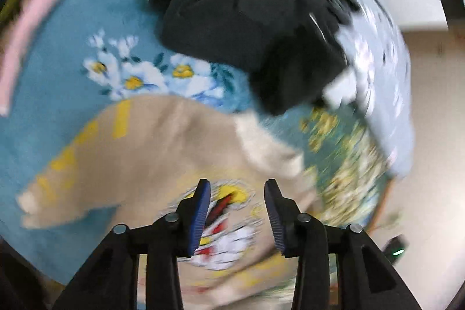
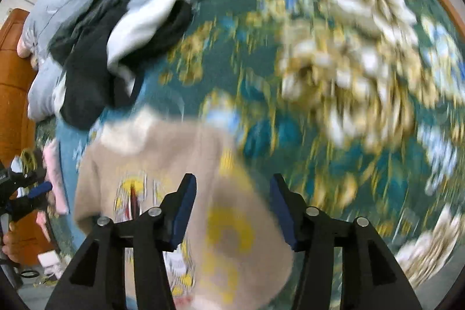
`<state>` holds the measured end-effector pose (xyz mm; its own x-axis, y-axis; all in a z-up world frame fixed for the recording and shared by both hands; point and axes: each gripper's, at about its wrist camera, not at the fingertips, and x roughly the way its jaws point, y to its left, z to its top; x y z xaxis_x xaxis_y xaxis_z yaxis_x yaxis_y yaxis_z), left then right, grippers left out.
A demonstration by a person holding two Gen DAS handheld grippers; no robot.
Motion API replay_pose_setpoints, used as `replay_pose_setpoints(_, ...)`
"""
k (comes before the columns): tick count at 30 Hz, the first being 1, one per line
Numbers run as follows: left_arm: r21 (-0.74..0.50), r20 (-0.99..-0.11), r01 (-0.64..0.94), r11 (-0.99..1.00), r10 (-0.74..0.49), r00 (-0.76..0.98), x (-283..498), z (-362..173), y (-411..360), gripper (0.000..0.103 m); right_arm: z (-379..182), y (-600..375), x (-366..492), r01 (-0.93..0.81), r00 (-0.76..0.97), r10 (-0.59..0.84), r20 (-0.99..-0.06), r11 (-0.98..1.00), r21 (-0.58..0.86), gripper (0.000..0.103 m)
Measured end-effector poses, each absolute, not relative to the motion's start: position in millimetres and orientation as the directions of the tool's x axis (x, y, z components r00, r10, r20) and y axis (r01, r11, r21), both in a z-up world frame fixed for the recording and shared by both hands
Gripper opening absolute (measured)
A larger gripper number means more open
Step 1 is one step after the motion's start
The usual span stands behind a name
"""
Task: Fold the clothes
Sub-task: 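Lay the sweater flat on the sheet, print side up, with both grippers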
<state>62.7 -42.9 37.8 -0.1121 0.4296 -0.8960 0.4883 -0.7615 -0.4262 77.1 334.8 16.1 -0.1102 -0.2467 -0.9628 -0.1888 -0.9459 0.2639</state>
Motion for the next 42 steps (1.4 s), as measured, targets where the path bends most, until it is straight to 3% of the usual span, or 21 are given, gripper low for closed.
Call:
replay_pose_setpoints(4, -0.399, -0.905, 0.469, -0.787, 0.421, -0.064, 106, 43, -29, 0.042, -9, 301, 130, -0.197, -0.009, -0.27, -0.963, -0.944, 0.266, 0.055)
replay_pose_setpoints(12, -0.384, -0.91, 0.453, -0.804, 0.412, -0.042, 150, 62, -24, 0.042, -56, 238, 176, -0.04, 0.148, -0.139, -0.979, -0.99, 0.135, 0.056)
replay_pose_setpoints(15, -0.389, -0.912, 0.462, -0.797, 0.404, -0.072, 157, 71, -32, 0.042, -61, 222, 180, 0.056, 0.137, -0.081, -0.987, -0.994, 0.09, 0.07)
replay_pose_setpoints(18, -0.386, -0.916, 0.47, -0.794, 0.391, -0.092, 161, 78, -39, 0.043, -63, 214, 183, 0.121, 0.122, -0.032, -0.992, -0.991, 0.047, 0.071)
replay_pose_setpoints(20, -0.382, -0.919, 0.472, -0.794, 0.382, -0.102, 165, 81, -44, 0.043, -61, 216, 184, 0.121, 0.108, -0.006, -0.994, -0.992, 0.02, 0.063)
replay_pose_setpoints(22, -0.385, -0.918, 0.481, -0.788, 0.38, -0.113, 170, 84, -48, 0.043, -56, 223, 184, 0.101, 0.089, 0.016, -0.996, -0.995, -0.007, 0.04)
replay_pose_setpoints(23, -0.386, -0.918, 0.485, -0.785, 0.379, -0.116, 172, 84, -50, 0.043, -54, 229, 184, 0.085, 0.085, 0.012, -0.996, -0.996, -0.005, 0.037)
replay_pose_setpoints(26, -0.38, -0.92, 0.502, -0.777, 0.375, -0.115, 179, 82, -55, 0.043, -44, 252, 181, 0.028, 0.085, -0.038, -0.996, -0.999, 0.041, 0.007)
replay_pose_setpoints(34, -0.388, -0.915, 0.529, -0.755, 0.386, -0.12, 184, 78, -60, 0.043, 29, 384, 146, -0.318, -0.123, -0.045, -0.991, -0.944, 0.083, 0.006)
replay_pose_setpoints(42, -0.382, -0.916, 0.58, -0.72, 0.377, -0.136, 191, 73, -83, 0.043, 58, 499, 107, -0.549, -0.208, 0.086, -0.974, -0.835, 0.044, 0.007)
